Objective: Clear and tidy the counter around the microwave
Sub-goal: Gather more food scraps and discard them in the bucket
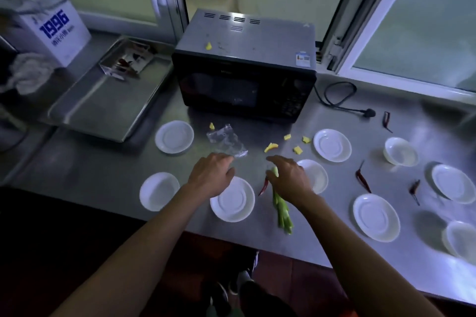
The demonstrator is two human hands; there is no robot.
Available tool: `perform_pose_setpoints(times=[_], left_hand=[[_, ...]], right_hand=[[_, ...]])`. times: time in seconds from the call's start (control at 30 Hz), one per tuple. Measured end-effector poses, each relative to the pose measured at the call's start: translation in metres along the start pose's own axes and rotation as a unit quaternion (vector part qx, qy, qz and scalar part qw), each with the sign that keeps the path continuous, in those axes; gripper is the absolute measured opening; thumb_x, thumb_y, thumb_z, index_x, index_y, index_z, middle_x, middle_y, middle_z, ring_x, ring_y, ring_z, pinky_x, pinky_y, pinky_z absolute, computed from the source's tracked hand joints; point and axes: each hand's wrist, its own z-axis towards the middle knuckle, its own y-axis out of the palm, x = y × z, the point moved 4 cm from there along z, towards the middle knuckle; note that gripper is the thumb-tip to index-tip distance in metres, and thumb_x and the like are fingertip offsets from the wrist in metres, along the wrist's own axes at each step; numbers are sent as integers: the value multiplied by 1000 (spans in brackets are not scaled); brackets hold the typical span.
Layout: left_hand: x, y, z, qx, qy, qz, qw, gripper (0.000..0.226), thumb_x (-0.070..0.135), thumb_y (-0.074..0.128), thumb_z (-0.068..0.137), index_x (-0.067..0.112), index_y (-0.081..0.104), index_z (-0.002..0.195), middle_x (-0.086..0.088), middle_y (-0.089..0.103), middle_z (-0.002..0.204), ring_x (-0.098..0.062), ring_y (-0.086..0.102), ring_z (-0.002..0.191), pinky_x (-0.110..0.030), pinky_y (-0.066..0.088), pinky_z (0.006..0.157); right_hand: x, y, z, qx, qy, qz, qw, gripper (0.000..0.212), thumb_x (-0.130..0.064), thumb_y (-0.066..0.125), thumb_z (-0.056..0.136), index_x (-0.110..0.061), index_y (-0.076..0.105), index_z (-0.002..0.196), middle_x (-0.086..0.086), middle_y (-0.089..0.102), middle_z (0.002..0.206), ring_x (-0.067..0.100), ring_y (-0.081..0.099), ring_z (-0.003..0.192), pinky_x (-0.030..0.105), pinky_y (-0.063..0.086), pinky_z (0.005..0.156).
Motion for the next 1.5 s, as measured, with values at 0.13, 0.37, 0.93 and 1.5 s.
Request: perform_pose_setpoints(times=[0.13, 0.37, 0.93, 1.5], left_hand=[[-15, -22, 30, 23, -29, -6, 999, 26, 27, 51, 91, 15, 63, 110, -6, 68, 111, -30, 61, 101, -42, 52, 81], [-48, -68, 81, 96, -61, -28, 993, 32, 32, 54, 93, 21, 65, 121, 0, 67, 120, -26, 61, 111, -41, 52, 87], [-109, -196, 235, 221, -17, -2, 975, 22, 27, 64, 91, 20, 70, 112, 0, 68, 110, -26, 59, 104, -39, 51, 82], [-119, -181, 289, 179, 42, 26, 983, 18, 21, 58, 92, 15, 72, 102, -4, 66, 99, -28, 55, 100, -40, 46, 78]], right_hand=[[-14, -2, 50, -12, -22, 8, 1000, 46, -31, 58, 95, -21, 55, 140, 3, 59, 140, 30, 56, 125, 42, 45, 104], [-50, -30, 118, 35, -97, 21, 994, 31, -23, 55, 90, -16, 64, 119, 6, 68, 119, 34, 63, 107, 44, 53, 85], [-140, -104, 220, 192, -145, 36, 970, 31, -17, 64, 89, -13, 69, 119, 7, 71, 114, 35, 63, 104, 48, 54, 81], [-147, -101, 273, 228, -109, 6, 967, 30, -15, 62, 91, -13, 68, 121, 5, 69, 120, 36, 61, 110, 52, 50, 88]])
